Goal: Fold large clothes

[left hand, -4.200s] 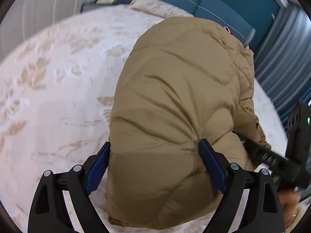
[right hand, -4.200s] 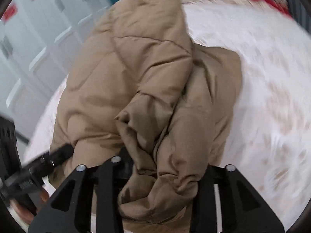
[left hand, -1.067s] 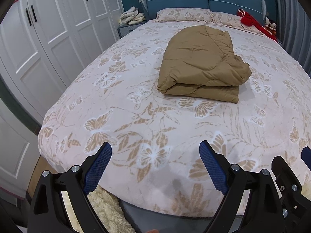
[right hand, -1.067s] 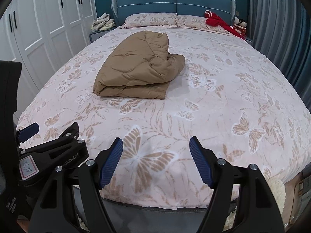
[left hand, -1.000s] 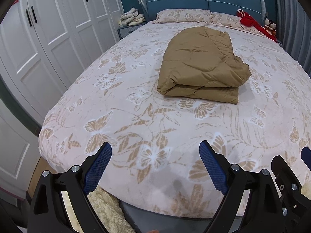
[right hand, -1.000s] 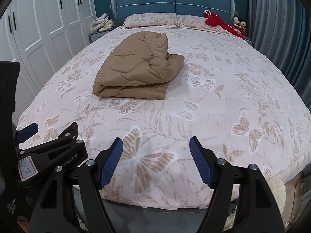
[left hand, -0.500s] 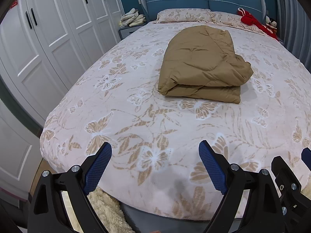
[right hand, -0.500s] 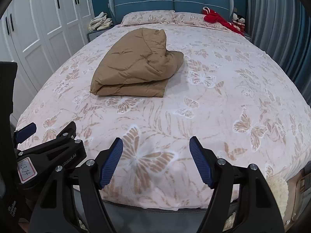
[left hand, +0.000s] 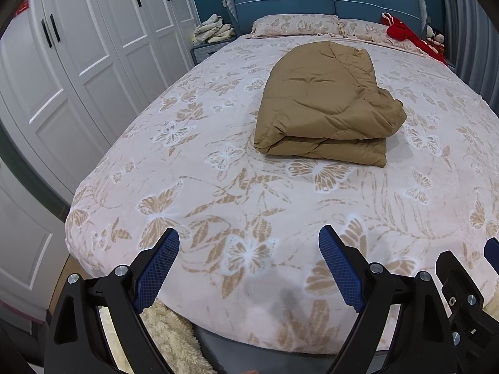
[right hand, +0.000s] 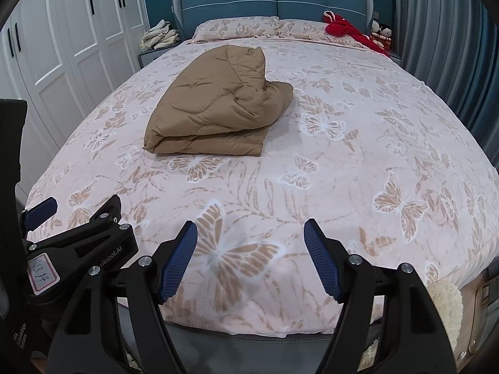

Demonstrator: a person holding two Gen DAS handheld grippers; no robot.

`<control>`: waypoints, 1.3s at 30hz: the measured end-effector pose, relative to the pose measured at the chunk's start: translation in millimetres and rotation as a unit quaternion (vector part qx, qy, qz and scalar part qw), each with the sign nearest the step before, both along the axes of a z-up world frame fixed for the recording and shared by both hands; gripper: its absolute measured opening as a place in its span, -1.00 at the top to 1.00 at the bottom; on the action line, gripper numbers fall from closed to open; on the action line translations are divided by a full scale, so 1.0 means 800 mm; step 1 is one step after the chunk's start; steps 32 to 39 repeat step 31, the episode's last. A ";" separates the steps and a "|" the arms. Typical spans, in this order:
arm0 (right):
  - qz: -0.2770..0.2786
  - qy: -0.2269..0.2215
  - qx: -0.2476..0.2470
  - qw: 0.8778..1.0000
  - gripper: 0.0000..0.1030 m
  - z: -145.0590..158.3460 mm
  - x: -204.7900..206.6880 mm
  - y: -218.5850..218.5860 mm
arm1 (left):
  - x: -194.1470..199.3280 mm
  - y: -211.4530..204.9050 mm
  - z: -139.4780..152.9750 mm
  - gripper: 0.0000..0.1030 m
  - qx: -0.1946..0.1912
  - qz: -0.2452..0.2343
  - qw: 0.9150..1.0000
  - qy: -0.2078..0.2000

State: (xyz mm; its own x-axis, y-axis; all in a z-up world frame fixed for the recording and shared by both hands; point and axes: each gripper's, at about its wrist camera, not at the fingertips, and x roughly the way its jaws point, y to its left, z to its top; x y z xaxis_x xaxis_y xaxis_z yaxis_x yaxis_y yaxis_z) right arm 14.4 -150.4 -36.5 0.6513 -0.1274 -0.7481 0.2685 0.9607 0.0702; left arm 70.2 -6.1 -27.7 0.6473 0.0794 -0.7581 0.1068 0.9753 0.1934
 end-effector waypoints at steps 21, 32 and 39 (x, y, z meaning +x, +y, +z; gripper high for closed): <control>0.000 0.000 -0.002 1.000 -0.31 -0.001 0.000 -0.001 | 0.004 0.005 0.003 -0.67 -0.004 -0.005 1.000 -0.006; 0.000 0.001 -0.002 1.000 -0.27 -0.001 0.000 -0.001 | 0.001 0.002 0.000 -0.53 -0.004 -0.005 1.000 -0.007; 0.000 0.001 -0.002 1.000 -0.27 -0.001 0.000 -0.001 | 0.001 0.002 0.000 -0.53 -0.004 -0.005 1.000 -0.007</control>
